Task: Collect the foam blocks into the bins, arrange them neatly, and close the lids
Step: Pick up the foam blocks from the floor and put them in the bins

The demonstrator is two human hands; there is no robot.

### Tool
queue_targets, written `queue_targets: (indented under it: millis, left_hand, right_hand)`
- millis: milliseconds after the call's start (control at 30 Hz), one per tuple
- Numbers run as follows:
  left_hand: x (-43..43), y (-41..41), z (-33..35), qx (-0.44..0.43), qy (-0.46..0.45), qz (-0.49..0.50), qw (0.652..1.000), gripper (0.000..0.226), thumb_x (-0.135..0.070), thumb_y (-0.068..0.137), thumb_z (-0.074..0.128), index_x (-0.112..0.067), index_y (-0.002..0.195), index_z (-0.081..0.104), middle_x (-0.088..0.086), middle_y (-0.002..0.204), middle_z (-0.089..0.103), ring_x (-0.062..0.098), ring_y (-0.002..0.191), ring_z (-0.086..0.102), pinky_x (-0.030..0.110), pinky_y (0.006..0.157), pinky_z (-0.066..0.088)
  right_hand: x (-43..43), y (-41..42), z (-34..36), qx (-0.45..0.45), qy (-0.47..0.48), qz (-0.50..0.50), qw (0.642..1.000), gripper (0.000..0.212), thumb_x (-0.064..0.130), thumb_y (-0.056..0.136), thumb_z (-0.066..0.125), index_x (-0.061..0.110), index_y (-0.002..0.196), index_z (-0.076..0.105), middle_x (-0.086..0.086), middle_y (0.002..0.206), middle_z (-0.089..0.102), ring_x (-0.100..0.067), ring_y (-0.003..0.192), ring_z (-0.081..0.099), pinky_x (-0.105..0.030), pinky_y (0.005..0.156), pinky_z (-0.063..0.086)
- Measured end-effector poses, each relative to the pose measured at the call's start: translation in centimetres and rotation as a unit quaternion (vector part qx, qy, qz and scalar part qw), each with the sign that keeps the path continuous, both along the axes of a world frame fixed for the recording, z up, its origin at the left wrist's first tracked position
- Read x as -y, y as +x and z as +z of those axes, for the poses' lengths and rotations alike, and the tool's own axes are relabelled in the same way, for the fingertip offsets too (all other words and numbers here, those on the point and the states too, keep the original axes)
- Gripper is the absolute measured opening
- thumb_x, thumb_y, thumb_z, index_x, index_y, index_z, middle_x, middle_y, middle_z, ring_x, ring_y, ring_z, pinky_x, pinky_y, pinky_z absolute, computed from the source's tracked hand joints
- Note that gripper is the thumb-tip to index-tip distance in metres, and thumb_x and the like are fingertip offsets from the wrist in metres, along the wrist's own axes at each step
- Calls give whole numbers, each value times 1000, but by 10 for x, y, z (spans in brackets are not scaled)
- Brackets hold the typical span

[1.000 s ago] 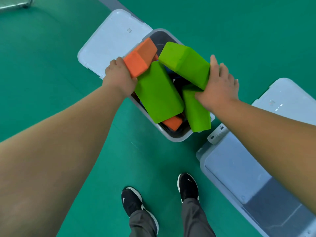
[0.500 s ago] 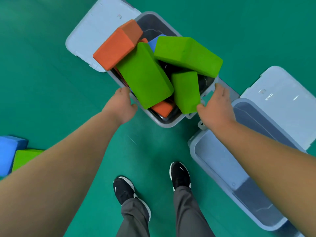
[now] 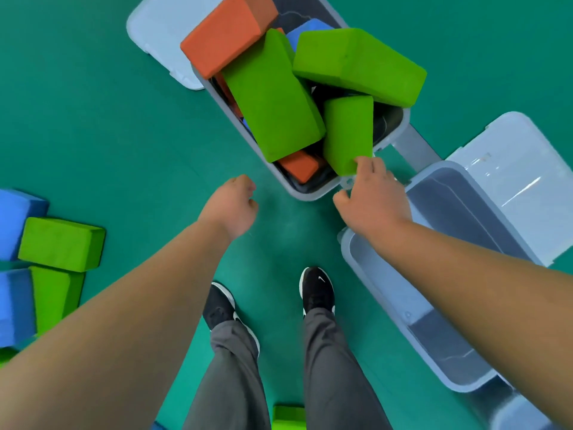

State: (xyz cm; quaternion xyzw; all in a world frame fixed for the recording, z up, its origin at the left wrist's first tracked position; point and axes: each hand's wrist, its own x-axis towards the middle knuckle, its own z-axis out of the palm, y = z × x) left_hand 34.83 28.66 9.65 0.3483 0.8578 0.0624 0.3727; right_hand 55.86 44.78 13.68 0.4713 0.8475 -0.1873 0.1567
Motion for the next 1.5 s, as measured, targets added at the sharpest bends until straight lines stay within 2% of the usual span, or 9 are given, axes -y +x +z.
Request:
queue_targets:
  millis: [267,367,667,800,1000,1133,1267,1400,1500]
  left_hand:
    - [60,-9,-8,5,5,95,995,39,-17,97,46,-14,135,57,7,115,70,33,106,63,30,77,43]
    - [110,-13,-13,27,-20,148,988,40,-19,96,48,-15,135,56,6,114,71,32,108,63,32,80,47]
    - [324,20,-68,71,-139,302,940,42,-22,98,53,-12,137,60,18,136,64,35,128,57,35,102,46]
    - [411,65,-96,118,-176,352,912,37,-22,100,54,-8,134,63,20,136,64,37,127,58,35,100,47]
    - [528,118,-111,208,-151,392,883,27,-19,95,53,-9,110,73,16,110,75,34,107,69,36,90,55]
    - [619,147,-120,224,-164,424,862,25,-18,95,51,-4,97,71,20,106,73,36,99,67,32,74,48]
    - [711,179,-131,241,-160,485,825,30,-21,97,49,-3,106,71,19,110,73,35,105,67,35,87,53]
    - [797,215,-143,236,-130,550,791,22,-20,96,51,-8,93,69,17,109,73,35,103,68,36,88,54]
    - [854,248,-149,221,-142,583,769,26,-19,98,50,-6,106,71,19,119,71,36,110,66,34,85,48]
  right_hand:
    - [66,-51,-21,20,-50,171,984,45,31,91,57,9,128,50,-14,125,53,-37,107,55,-47,85,47]
    - [102,-72,-33,40,-78,223,971,41,30,91,58,8,126,52,-13,124,53,-36,108,55,-47,86,48]
    - [241,-136,-73,85,-105,375,917,41,34,96,52,9,128,49,-12,123,50,-35,105,56,-47,86,51]
    - [306,-144,-99,126,-110,424,890,41,35,98,53,8,128,49,-13,125,47,-36,103,55,-47,86,50]
    - [428,-145,-132,223,-90,502,831,19,26,95,51,10,105,44,-9,112,38,-37,93,51,-43,76,44]
    - [535,-144,-140,247,-102,563,782,13,19,94,48,10,104,46,-8,114,39,-36,89,55,-42,71,44]
    - [647,-140,-146,251,-93,628,730,16,20,96,50,10,107,47,-9,115,39,-36,89,56,-42,68,44]
    - [752,-125,-163,257,-82,669,693,31,24,98,52,7,125,52,-10,123,41,-34,91,55,-41,67,42]
    - [820,-104,-178,261,-72,708,652,40,27,99,54,7,134,51,-11,136,40,-34,93,51,-42,73,43]
